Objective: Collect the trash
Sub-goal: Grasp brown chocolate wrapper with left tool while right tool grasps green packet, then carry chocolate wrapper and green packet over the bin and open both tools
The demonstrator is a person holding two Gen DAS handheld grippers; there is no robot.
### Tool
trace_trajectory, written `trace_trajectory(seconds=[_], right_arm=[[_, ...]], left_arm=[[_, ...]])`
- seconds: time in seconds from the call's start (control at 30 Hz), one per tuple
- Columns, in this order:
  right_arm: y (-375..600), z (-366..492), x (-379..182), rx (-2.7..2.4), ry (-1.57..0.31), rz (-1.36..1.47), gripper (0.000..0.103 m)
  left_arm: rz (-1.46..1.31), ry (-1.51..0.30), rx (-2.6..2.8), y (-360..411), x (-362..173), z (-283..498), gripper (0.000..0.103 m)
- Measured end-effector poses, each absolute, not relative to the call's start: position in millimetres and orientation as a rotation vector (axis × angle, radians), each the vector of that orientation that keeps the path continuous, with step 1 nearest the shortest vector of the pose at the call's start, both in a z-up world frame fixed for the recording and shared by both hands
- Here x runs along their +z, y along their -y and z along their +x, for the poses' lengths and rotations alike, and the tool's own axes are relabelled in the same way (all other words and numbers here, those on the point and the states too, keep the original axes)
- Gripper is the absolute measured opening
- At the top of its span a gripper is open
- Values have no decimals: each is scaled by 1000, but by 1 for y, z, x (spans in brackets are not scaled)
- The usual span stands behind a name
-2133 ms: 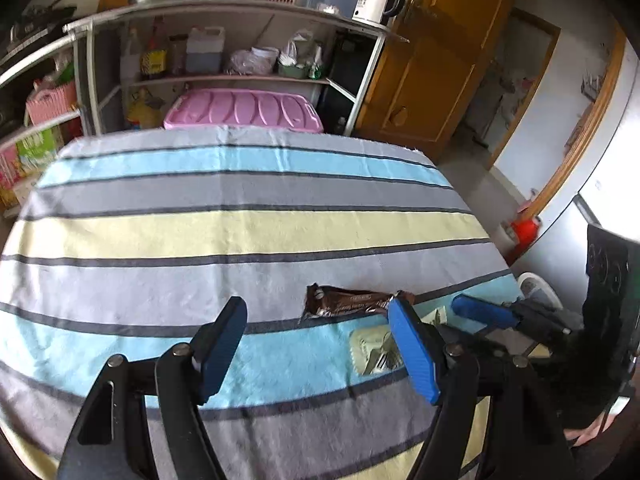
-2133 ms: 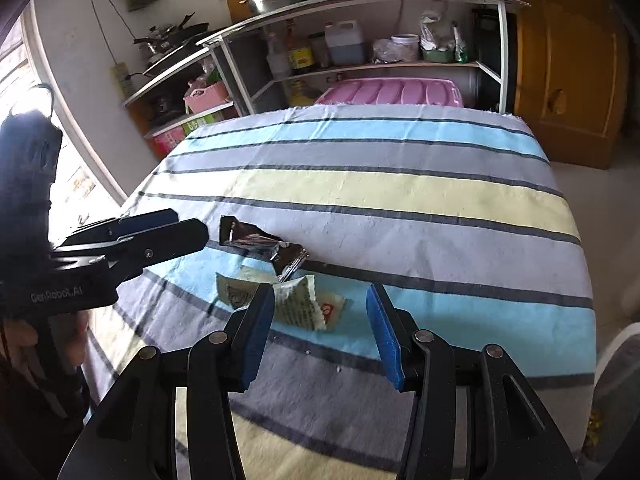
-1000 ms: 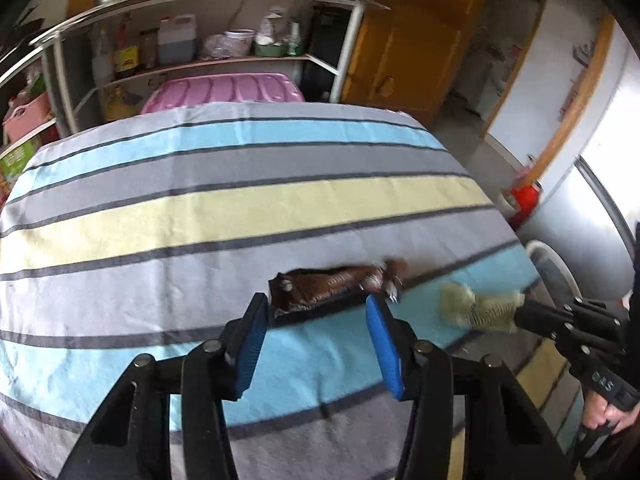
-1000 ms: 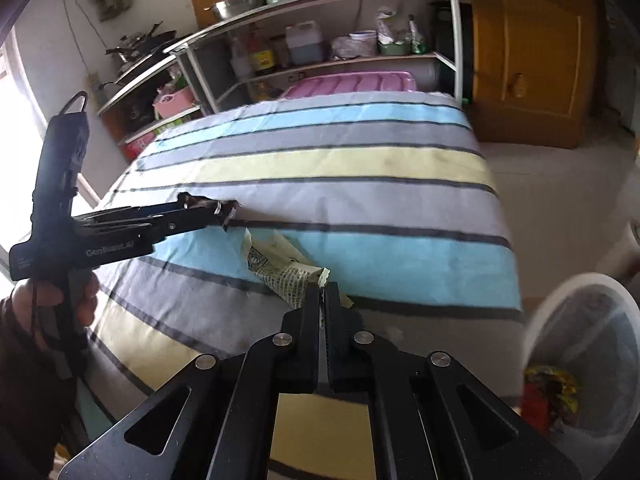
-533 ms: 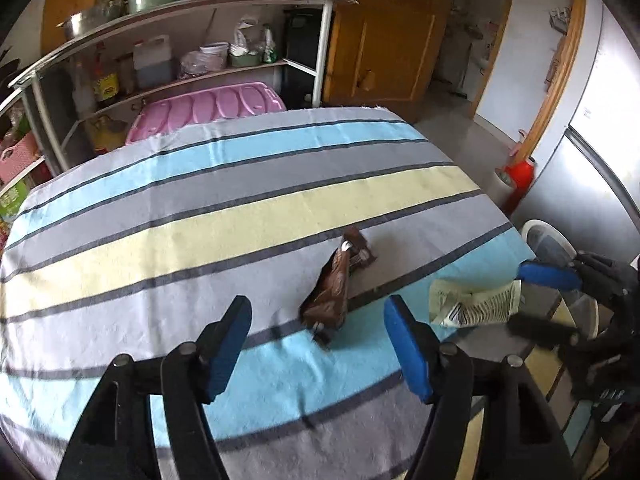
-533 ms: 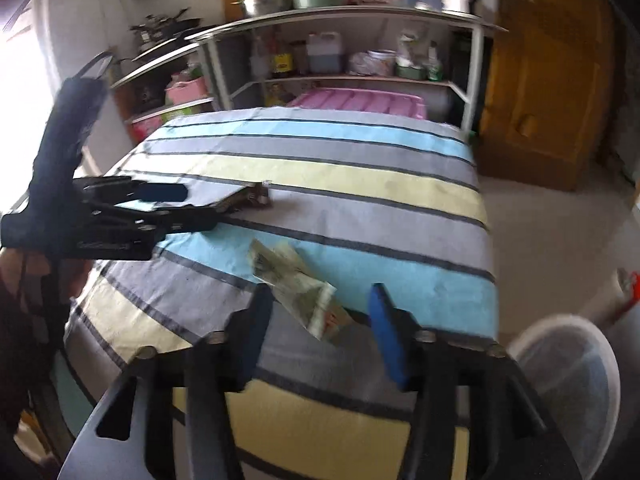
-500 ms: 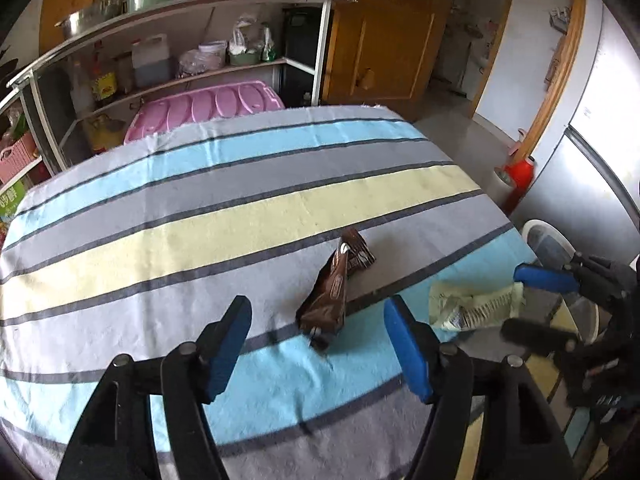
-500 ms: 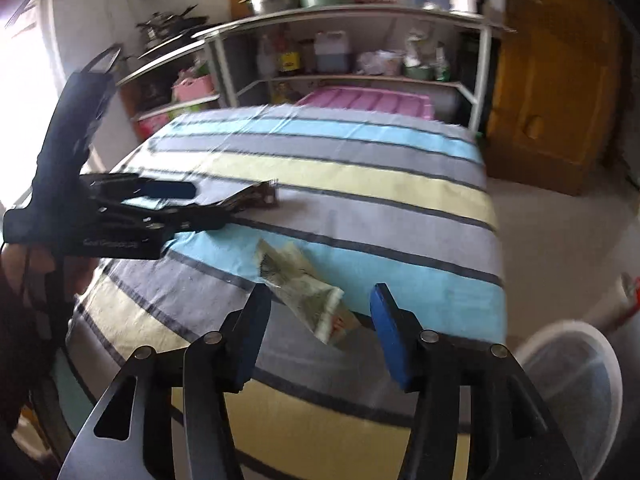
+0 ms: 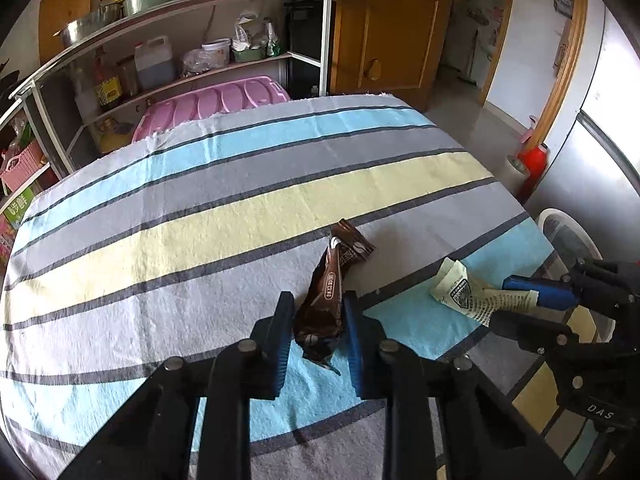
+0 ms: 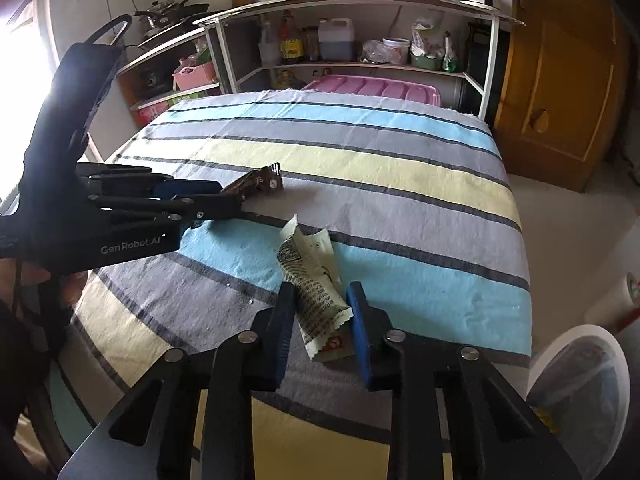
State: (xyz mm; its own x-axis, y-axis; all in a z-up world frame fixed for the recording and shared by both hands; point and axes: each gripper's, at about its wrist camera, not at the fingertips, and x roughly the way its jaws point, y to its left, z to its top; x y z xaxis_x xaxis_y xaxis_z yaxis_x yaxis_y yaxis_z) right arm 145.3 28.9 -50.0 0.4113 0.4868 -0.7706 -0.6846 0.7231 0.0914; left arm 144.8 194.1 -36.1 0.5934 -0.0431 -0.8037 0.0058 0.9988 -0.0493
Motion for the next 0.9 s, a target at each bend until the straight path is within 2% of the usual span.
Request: trace_trajectory(seconds=[0.23, 0.9], right_arm=[[-16, 141, -39, 725, -839, -200, 14], [60, 112, 8, 626, -708, -15, 10]], left_arm=[[-81, -916, -27, -191, -30, 134, 25], [-42, -786, -141, -119, 21, 102, 25]])
